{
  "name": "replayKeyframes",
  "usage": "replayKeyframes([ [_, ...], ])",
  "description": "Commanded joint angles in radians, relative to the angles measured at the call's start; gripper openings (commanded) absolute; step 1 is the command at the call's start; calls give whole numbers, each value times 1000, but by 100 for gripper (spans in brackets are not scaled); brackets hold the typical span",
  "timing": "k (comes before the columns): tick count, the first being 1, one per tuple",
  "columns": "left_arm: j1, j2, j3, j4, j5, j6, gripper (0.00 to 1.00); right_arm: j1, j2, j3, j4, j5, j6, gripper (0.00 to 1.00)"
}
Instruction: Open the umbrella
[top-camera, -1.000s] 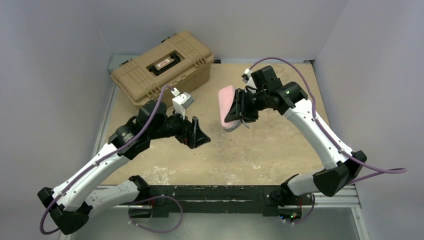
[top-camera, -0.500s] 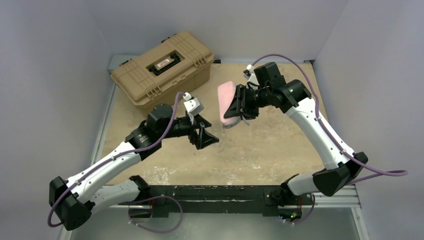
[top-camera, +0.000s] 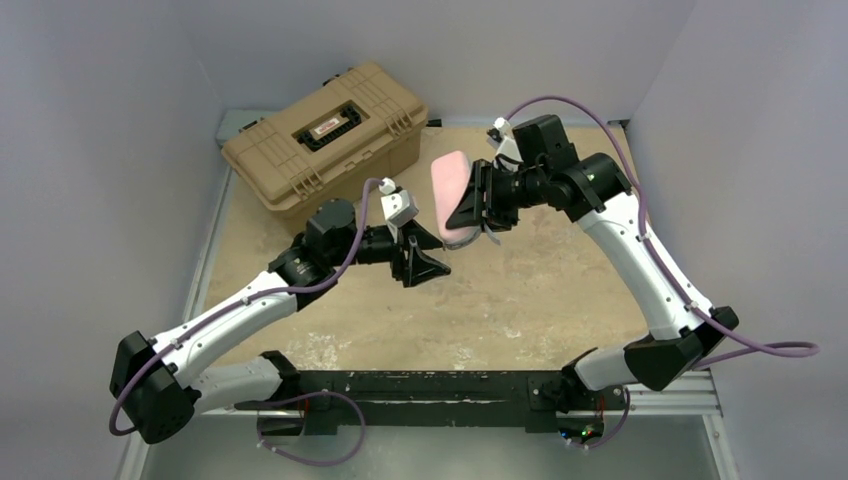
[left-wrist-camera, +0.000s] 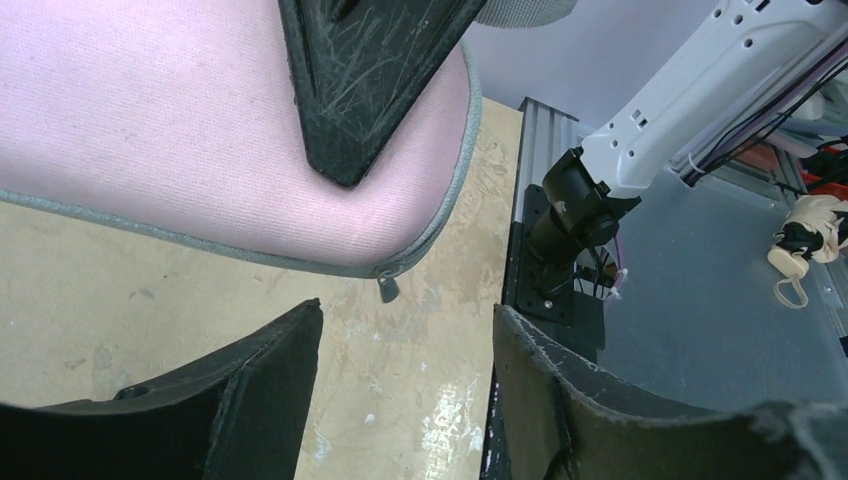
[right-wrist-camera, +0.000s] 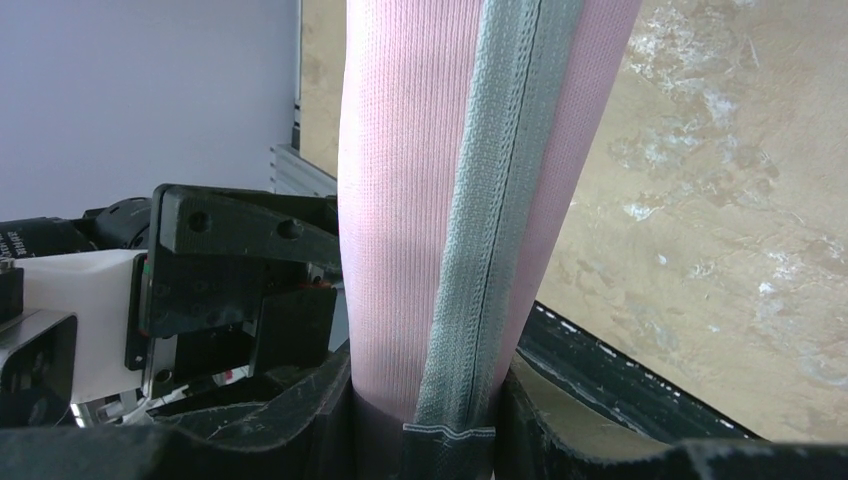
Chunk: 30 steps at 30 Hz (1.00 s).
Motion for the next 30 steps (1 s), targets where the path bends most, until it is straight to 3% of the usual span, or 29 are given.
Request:
replayKeyframes([
  [1,-3,0,52,107,44,15,59,1,-21,24,73,-38,3,0],
  [7,-3,8,57,139,46,-13,54,2,-15,31,76,-46,5,0],
  [14,-4,26,72,136,40,-21,35,1,-10,49,65,-47,0,0],
  [23,-4,54,95,129,-2,-44,23,1,-18,37,74,-51,4,0],
  [26,-3,57,92,142,-12,-56,16,1,-23,25,85,-55,11,0],
  [29,-3,57,89,153,-13,-65,0,1,-31,12,95,-54,16,0],
  [30,-3,55,91,149,-13,-66,0,2,-31,10,94,-52,16,0],
])
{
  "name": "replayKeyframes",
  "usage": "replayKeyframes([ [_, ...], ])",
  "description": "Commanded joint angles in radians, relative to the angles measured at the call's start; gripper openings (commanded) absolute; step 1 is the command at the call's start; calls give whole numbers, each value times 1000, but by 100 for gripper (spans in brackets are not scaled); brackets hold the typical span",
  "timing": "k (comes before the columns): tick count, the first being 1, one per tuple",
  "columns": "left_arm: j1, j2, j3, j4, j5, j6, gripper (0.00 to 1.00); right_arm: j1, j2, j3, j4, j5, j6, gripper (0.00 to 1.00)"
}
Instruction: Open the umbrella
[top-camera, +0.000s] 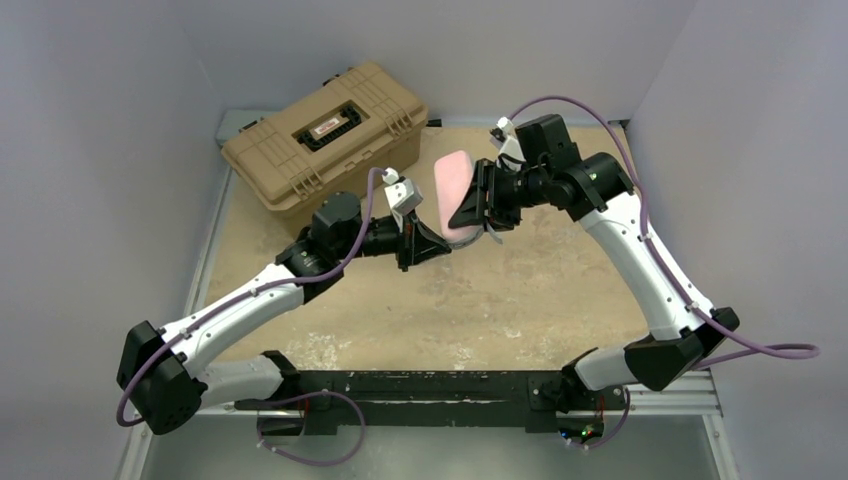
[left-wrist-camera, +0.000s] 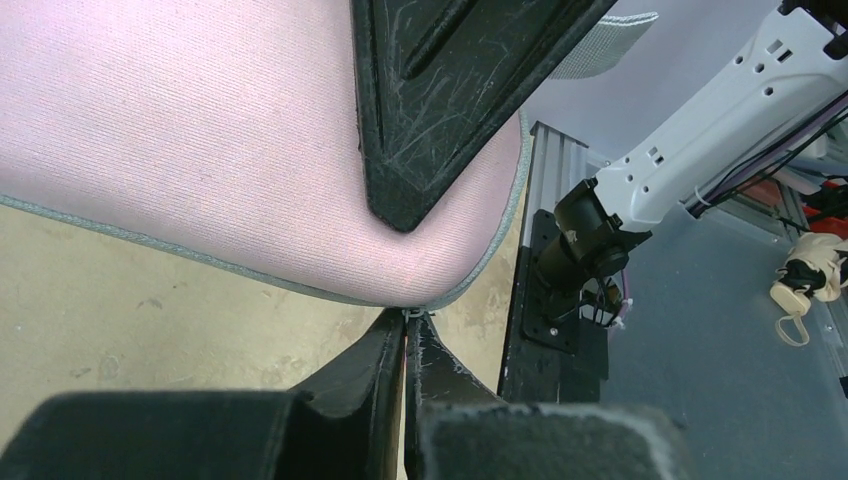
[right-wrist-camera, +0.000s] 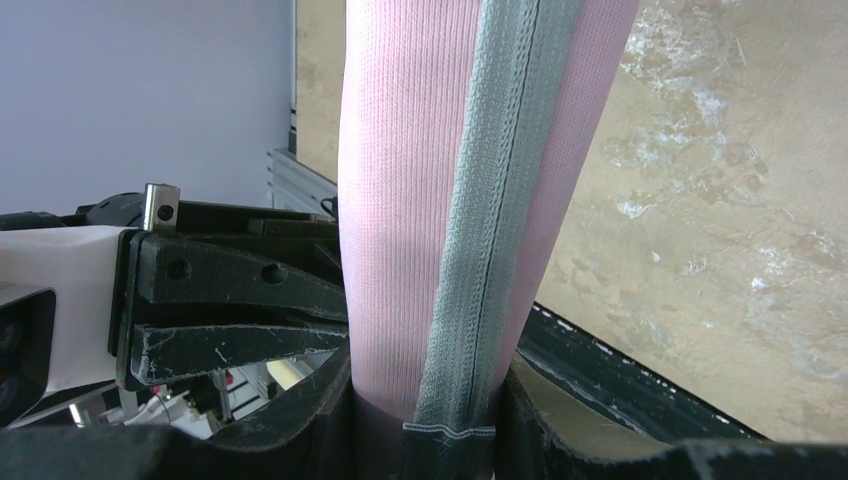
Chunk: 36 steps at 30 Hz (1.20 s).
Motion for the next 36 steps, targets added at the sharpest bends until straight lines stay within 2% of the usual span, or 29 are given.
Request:
replayKeyframes([
  [1,-6,-9,51,96,9,-16,0,9,-32,8,102,-50,13,0],
  [17,-3,-53,100,-151,-142,69,0,17,-60,-58,93,-62,-2,0],
  [22,-2,-49,111,-154,-157,82,0,21,-81,-90,80,-75,-12,0],
  [30,14,-45,132,-271,-245,120,0,27,-115,-135,44,-94,-35,0],
  [36,21,-42,141,-283,-236,132,0,27,-130,-158,41,-96,-41,0],
])
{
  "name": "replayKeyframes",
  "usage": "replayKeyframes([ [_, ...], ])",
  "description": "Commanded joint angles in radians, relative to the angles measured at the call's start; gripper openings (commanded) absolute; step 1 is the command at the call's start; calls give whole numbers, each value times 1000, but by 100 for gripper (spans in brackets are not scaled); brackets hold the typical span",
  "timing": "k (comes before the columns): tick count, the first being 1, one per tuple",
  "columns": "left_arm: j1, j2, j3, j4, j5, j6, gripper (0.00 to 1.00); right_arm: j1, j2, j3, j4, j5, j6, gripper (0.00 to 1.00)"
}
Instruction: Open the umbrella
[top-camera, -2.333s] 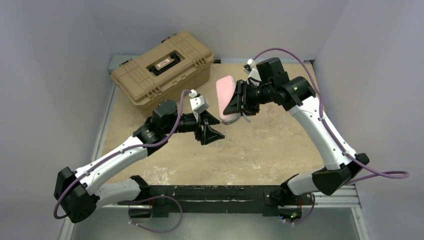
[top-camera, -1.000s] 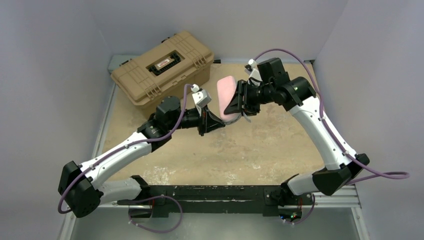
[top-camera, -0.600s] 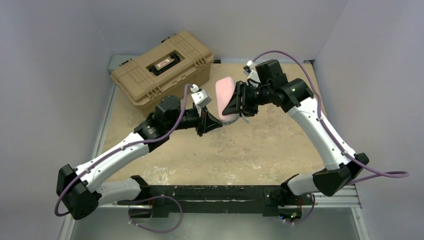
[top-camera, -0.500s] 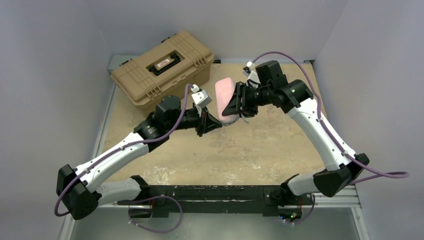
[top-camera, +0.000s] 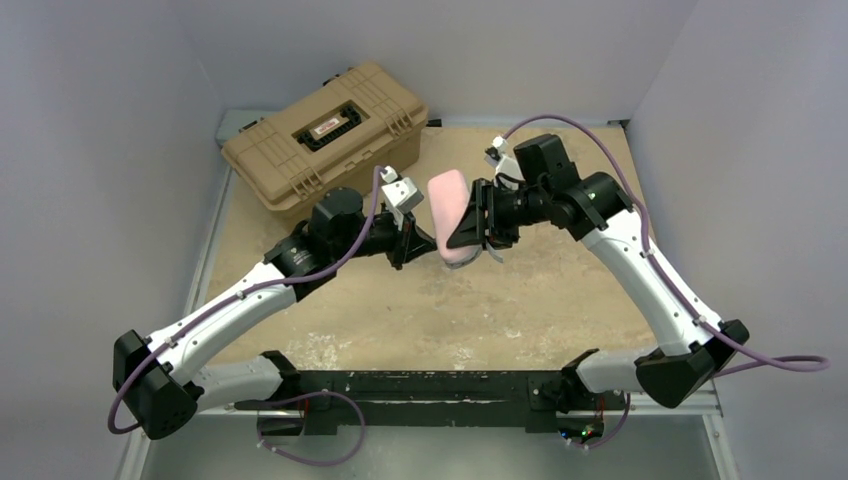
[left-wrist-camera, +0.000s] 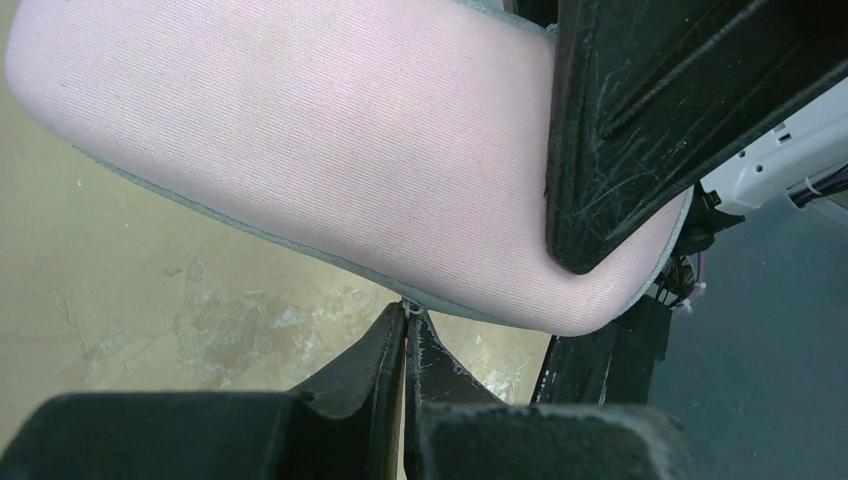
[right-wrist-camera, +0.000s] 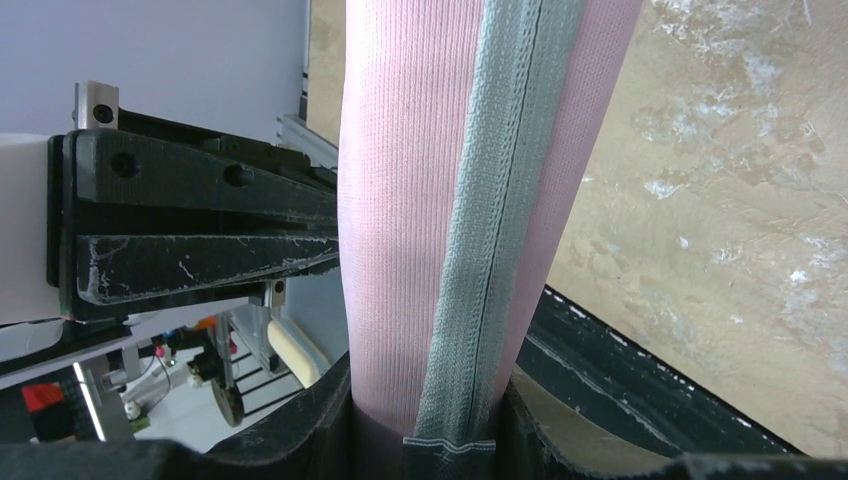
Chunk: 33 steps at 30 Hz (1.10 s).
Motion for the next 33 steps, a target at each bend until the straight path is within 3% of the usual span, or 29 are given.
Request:
replayKeyframes([
  [1,21,-11,49,15,-52,38,0,2,-41,-9,-16,-39,-35,0],
  [15,28,-27,79,-91,-152,185,0,13,-81,-90,-57,-45,-108,0],
  [26,45,5,89,-57,-195,92,0,19,-91,-101,-57,-77,-123,0],
  [33,64,29,113,-75,-230,147,0,20,-99,-108,-95,-107,-175,0],
])
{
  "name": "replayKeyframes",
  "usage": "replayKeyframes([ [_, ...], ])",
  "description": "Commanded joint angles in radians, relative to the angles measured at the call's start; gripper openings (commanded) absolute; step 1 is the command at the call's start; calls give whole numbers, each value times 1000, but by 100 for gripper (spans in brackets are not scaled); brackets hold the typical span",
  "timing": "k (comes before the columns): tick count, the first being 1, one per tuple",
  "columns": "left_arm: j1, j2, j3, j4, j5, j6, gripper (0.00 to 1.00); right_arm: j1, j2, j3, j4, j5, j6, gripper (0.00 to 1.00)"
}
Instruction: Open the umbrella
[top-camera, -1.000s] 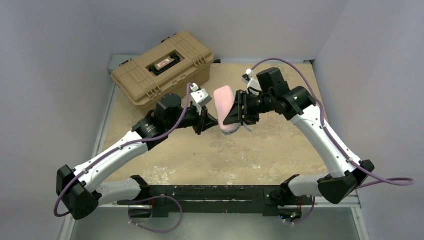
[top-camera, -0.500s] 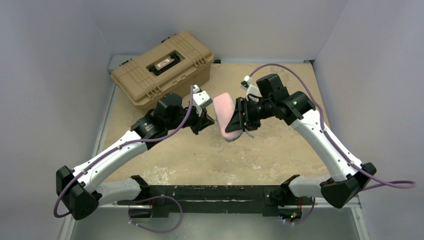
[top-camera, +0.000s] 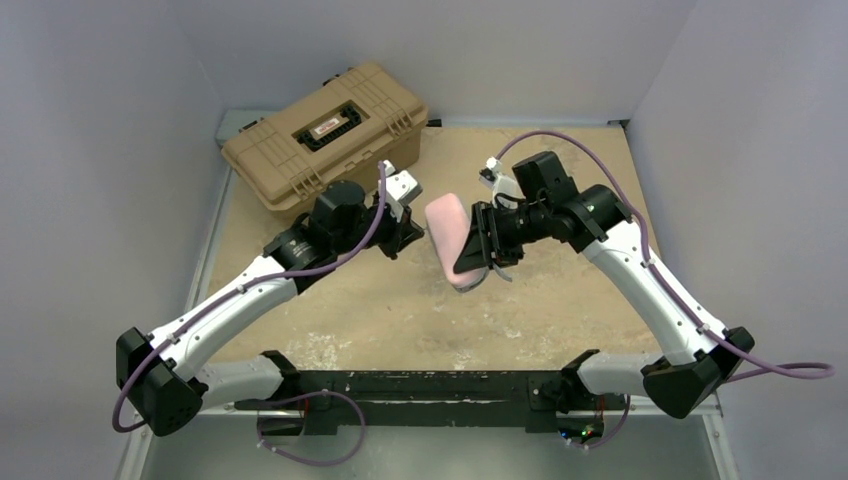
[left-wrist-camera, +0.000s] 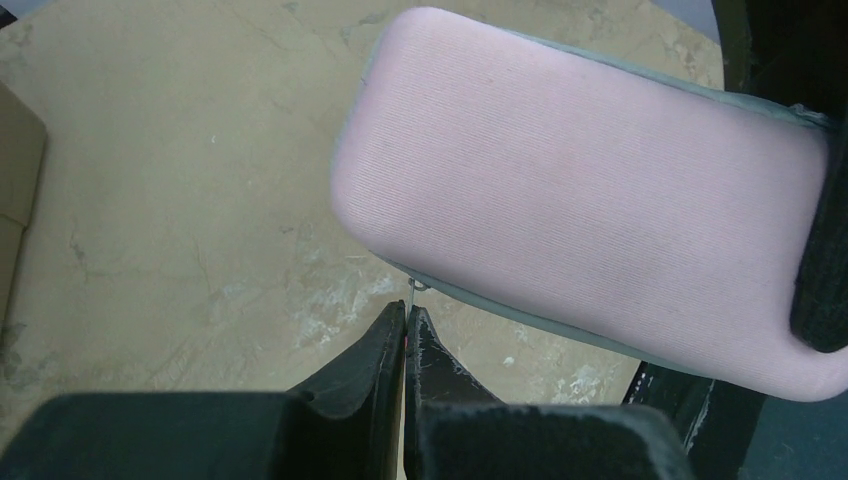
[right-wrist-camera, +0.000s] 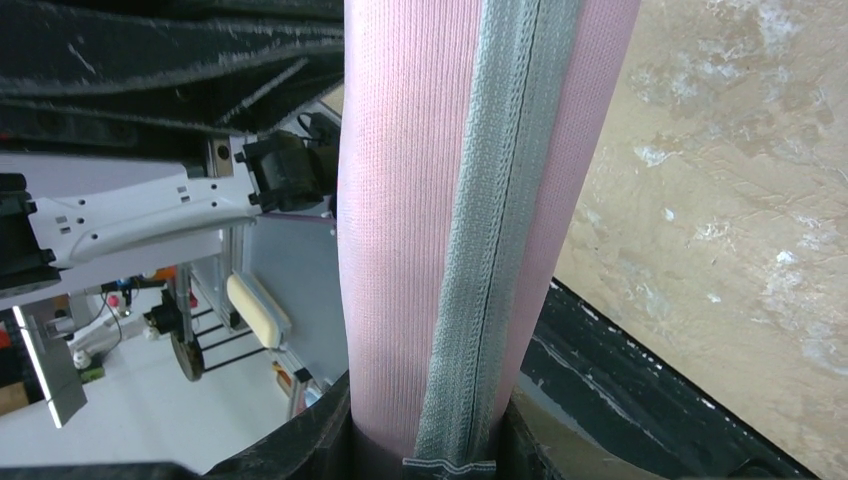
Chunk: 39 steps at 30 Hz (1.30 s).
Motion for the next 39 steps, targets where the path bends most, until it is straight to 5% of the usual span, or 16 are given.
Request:
replayKeyframes([
  [1,49,7,72,32,-55,44,0,3,-44,0,-55,-65,-57,0],
  [15,133,33,128,-4,180,190,0,18,-73,-36,-65,-100,-100,0],
  [29,148,113,238,-153,264,461,0,121,-40,-29,-130,-115,-153,0],
  [39,168,117,276,-269,215,504,0,144,-11,-21,-119,-118,-173,0],
])
